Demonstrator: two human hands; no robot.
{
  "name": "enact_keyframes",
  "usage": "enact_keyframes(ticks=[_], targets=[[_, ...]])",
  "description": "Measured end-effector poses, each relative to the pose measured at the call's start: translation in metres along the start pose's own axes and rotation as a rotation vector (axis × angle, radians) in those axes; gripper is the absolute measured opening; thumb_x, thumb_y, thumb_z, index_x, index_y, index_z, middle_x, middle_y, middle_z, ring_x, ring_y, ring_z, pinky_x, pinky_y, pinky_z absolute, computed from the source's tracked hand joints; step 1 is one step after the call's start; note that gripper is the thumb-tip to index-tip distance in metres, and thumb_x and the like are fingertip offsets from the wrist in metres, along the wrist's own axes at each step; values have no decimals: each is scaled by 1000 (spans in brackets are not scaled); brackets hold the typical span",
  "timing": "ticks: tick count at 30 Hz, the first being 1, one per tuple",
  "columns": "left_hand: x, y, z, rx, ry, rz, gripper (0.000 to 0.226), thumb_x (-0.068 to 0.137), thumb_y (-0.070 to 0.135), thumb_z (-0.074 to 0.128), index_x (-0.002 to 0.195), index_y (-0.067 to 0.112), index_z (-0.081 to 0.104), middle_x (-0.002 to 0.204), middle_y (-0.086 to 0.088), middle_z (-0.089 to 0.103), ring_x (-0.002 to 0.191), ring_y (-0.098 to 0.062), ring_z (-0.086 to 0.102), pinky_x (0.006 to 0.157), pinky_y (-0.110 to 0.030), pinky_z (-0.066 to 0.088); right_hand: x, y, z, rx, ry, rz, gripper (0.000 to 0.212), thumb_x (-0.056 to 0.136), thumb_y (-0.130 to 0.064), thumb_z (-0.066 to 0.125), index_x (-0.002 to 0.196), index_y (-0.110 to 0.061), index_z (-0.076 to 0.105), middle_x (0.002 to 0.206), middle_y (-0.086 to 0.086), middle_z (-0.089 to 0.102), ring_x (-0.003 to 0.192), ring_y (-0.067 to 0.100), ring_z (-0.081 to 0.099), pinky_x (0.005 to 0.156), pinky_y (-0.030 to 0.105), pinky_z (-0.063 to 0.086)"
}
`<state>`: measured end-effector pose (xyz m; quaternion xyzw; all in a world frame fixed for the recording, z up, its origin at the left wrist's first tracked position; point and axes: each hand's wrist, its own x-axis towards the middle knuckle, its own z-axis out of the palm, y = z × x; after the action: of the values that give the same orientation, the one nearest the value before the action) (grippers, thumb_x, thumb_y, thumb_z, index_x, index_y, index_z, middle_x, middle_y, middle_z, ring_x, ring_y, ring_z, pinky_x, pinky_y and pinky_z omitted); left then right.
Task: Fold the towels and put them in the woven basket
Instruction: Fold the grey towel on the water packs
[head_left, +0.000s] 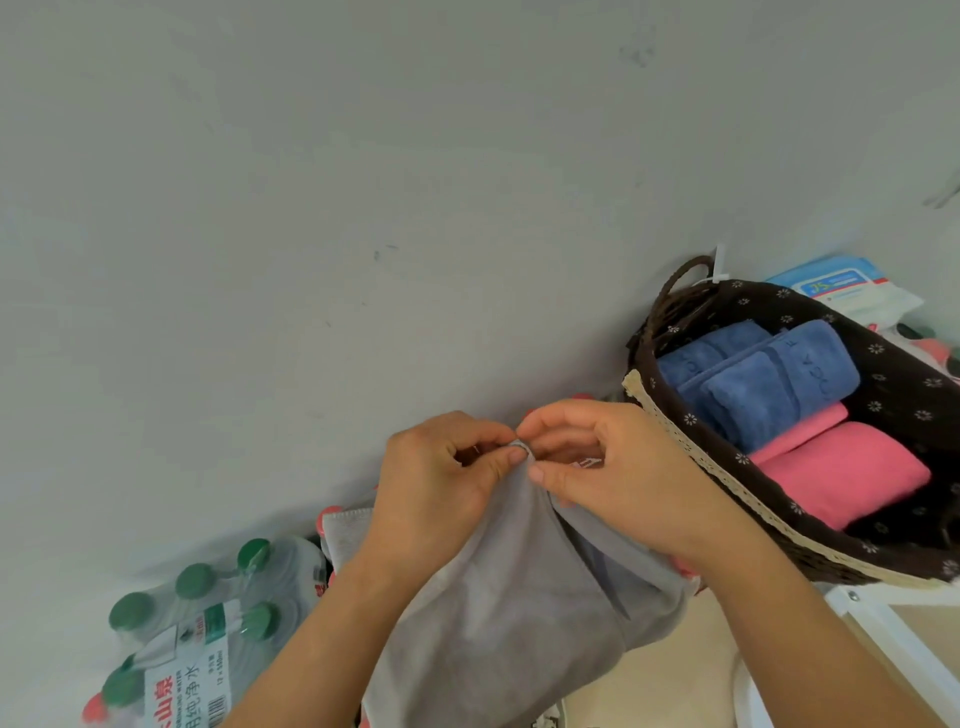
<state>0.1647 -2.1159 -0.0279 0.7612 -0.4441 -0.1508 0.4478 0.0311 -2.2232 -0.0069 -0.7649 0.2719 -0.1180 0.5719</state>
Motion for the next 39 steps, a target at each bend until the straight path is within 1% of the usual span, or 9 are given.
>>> enact_keyframes(ticks=[3, 8, 13, 16, 19, 24, 29, 34, 39], targets=[[0, 3, -2, 47, 13, 25, 12, 77, 18, 77, 76, 30, 75, 70, 16, 67, 65, 0, 57, 62, -7, 38, 4, 3, 6, -90, 67, -7, 20, 84, -16, 70, 102, -25, 69, 85, -7, 72, 79, 6, 69, 69, 27, 58], [0, 2, -6, 15, -67, -44, 9, 82, 32, 72, 78, 38, 67, 71, 16, 67, 60, 1, 55, 58, -8, 38, 10, 4, 9, 2, 136, 19, 22, 82, -2, 64, 84, -22, 74, 76, 2, 72, 70, 16, 70, 68, 37, 60], [-4, -19, -22, 198, -205, -169, 10, 79, 35, 73, 78, 36, 63, 70, 18, 64, 62, 4, 53, 57, -9, 37, 14, 3, -2, 160, 204, 46, 21, 76, 14, 58, 80, -2, 70, 82, 18, 70, 71, 19, 67, 60, 18, 54], [-11, -41, -44, 442, -298, -225, 10, 82, 42, 66, 78, 34, 63, 73, 18, 64, 70, 3, 56, 63, -16, 42, 18, 4, -8, 124, 222, -17, 21, 76, 14, 59, 78, -4, 69, 77, 15, 70, 65, 12, 62, 62, 19, 52], [-24, -60, -70, 701, -322, -321, 33, 86, 53, 56, 69, 24, 59, 66, 6, 62, 64, -7, 56, 62, -28, 47, 19, 4, -10, 14, 270, -77, 22, 75, 9, 63, 77, -12, 69, 73, 5, 70, 66, 15, 65, 65, 20, 51], [-43, -75, -113, 913, -219, -348, 36, 84, 62, 52, 79, 31, 69, 74, 10, 53, 67, -4, 51, 53, -20, 35, 23, -2, -15, -50, 371, -175, 22, 77, 6, 65, 80, -15, 69, 76, -2, 69, 71, 12, 65, 68, 16, 50], [-61, -69, -145, 694, -118, -425, 41, 75, 70, 49, 77, 35, 71, 78, 16, 66, 68, -1, 59, 66, -24, 50, 34, -1, -11, -184, 446, -195, 23, 81, 1, 67, 82, -21, 64, 78, -6, 64, 72, 11, 61, 69, 9, 48], [-87, -37, -157, 216, 158, -321, 21, 68, 46, 71, 66, 26, 76, 62, 11, 71, 54, -5, 63, 52, -17, 50, 32, -2, -3, -100, 553, -142, 20, 85, -3, 64, 101, -14, 69, 80, -4, 64, 81, 23, 66, 83, 47, 56], [-117, -1, -164, -56, 330, -143, 15, 66, 25, 80, 67, 12, 73, 63, 0, 70, 50, -3, 59, 47, -9, 42, -10, -26, 9, 309, 637, -40, 16, 90, -3, 57, 100, -13, 65, 86, -5, 59, 80, 8, 58, 69, 35, 59]])
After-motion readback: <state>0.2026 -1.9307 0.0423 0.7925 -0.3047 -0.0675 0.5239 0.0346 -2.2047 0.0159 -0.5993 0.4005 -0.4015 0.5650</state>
